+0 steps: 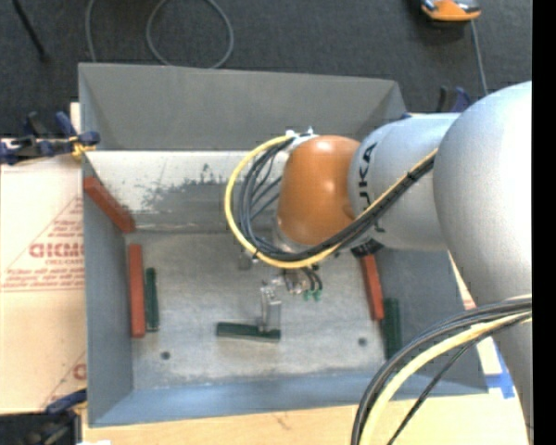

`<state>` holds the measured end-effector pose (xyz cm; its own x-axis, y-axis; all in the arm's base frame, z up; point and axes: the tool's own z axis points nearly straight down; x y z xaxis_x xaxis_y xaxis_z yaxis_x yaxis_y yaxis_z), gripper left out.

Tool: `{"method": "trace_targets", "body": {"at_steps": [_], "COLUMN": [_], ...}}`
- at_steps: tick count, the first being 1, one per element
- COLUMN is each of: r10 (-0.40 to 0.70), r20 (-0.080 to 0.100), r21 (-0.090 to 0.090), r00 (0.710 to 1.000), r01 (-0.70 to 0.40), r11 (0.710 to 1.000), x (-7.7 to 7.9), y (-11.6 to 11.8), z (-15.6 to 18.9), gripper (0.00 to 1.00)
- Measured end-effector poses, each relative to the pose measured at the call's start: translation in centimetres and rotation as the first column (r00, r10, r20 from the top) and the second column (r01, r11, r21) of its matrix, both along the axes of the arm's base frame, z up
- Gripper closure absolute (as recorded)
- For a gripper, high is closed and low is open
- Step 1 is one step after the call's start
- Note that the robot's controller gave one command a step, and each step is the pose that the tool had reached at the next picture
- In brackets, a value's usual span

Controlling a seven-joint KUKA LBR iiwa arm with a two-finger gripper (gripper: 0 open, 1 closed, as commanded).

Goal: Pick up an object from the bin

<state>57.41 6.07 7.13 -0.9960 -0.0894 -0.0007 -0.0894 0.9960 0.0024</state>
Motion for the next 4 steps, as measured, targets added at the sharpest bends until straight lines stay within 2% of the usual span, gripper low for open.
{"method": "trace_targets", "body": {"at_steps": [1, 2, 3, 4], "r10": [0.041, 0.05, 0.148, 0.154], "r20": [-0.001, 0.005, 0.006, 0.006], "r21": [0.001, -0.004, -0.003, 0.001], "r00": [0.999, 0.999, 0.989, 0.988], "r01": [-0.041, -0.05, -0.148, -0.154], "r11": [0.999, 0.999, 0.989, 0.988], "x": [-5.2, -2.0, -9.7, -4.6], "y": [5.5, -2.1, -0.8, 7.3], "z": [1.3, -0.1, 1.3, -0.1], "gripper": [0.0, 0.0, 0.0, 0.0]}}
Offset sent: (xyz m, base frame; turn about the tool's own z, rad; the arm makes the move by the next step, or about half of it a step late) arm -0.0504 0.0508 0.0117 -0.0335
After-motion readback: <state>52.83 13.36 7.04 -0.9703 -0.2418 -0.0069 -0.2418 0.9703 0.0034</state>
